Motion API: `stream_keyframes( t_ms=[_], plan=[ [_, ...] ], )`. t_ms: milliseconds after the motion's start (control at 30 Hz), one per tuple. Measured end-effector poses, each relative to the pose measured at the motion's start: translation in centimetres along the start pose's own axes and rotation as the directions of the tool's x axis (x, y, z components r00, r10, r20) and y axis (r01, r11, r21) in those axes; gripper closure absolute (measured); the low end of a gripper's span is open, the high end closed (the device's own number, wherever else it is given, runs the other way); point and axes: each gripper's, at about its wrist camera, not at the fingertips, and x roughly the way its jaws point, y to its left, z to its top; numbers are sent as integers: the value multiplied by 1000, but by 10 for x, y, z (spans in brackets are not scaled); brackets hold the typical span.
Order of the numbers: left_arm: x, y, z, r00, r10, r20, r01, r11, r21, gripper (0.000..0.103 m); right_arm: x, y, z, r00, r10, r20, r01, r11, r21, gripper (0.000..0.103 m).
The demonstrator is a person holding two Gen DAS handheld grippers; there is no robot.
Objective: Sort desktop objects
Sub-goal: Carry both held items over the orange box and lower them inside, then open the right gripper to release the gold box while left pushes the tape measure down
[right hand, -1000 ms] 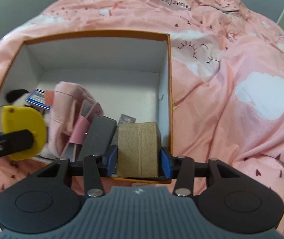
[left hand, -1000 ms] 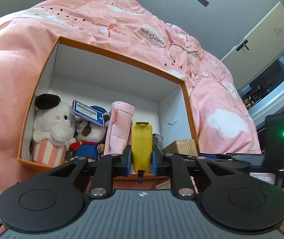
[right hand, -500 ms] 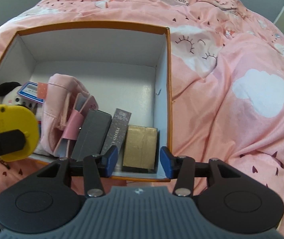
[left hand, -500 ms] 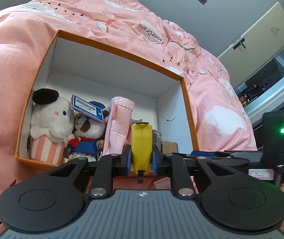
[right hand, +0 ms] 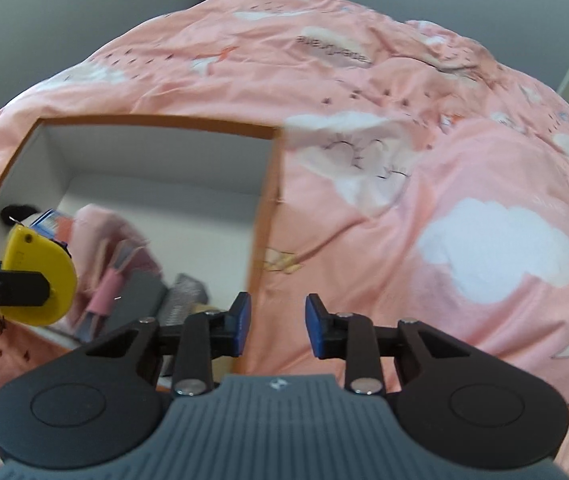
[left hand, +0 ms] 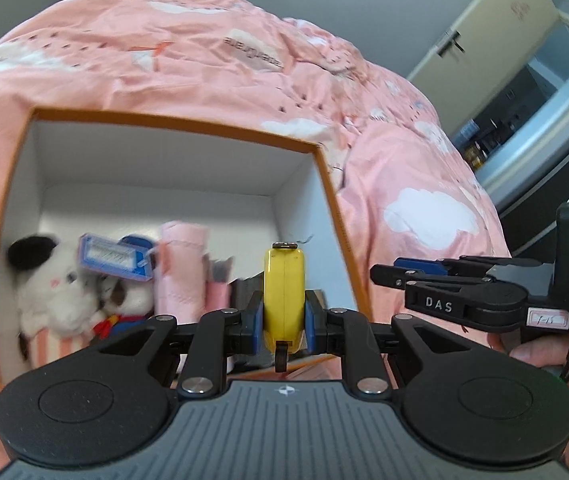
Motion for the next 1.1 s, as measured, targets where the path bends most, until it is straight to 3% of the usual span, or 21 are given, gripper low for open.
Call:
stream_keyframes(
  t_ms=[200,367,500,733,900,1100],
  plan=[
    [43,-23,27,998,25,-55,-20,996,88,81,12,-26,-15,997,75,26,-77,993,91,71],
    [79,-30,45,997,32,-64,-27,997,69,81,25,-40,-26,992,115,45,-120,983,136,71],
    [107,-30,51,993,14,-118,-11,999,30,81,29,-53,-32,989,131,75,-142,976,168,71],
    [136,-31,44,968,92,-232,-77,994,73,81,40,-66,-39,980,175,95,-191,960,203,71],
    [145,-41,35,938,120,-326,-63,982,179,81,46,-71,-41,976,194,99,-212,950,230,71],
    [155,-44,39,930,156,-333,-74,966,247,81,50,-75,-44,977,194,94,-211,946,245,71]
  ],
)
